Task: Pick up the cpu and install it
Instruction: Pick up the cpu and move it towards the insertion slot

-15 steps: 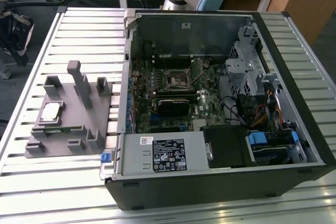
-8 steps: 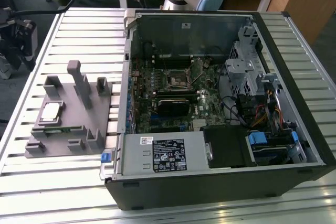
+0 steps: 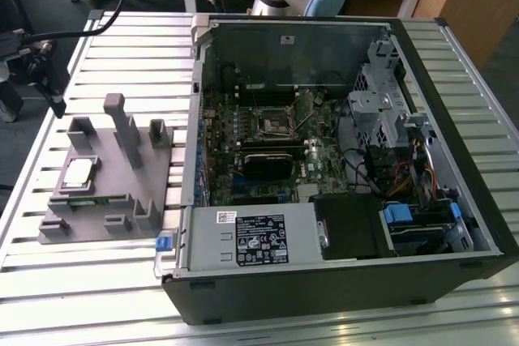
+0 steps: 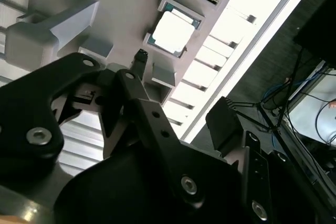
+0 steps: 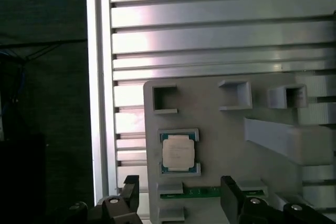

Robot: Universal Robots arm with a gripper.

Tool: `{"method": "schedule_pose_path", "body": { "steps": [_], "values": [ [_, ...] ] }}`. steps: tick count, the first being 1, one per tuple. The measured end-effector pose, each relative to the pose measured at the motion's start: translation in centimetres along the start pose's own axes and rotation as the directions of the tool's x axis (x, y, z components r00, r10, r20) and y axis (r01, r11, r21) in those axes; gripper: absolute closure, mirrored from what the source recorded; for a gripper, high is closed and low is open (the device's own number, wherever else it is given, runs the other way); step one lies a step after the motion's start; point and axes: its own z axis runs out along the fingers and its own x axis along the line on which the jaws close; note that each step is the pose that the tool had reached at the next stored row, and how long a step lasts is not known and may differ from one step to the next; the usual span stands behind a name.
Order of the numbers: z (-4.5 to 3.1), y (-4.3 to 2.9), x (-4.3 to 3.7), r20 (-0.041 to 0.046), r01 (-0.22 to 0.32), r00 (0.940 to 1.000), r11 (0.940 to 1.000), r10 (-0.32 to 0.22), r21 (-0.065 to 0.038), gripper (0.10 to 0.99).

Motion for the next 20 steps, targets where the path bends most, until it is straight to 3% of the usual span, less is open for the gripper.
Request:
{"method": "schedule_pose_path", "body": {
  "steps": [1, 2, 13, 20],
  "values": [
    [0.12, -0.05, 0.0, 0.0005, 0.001, 1.0, 1.0, -0.001, 0.0, 0.388],
    [0.23, -0.07, 0.02, 0.0017, 0.001, 1.0, 1.0, -0.001, 0.0, 0.325],
    [1.31, -0.23, 0.06, 0.0139, 0.053, 0.9985, 0.9986, -0.053, -0.006, 0.325],
    [2.11, -0.3, 0.02, 0.0139, 0.054, 0.9984, 0.9985, -0.054, -0.009, 0.325]
  ]
}}
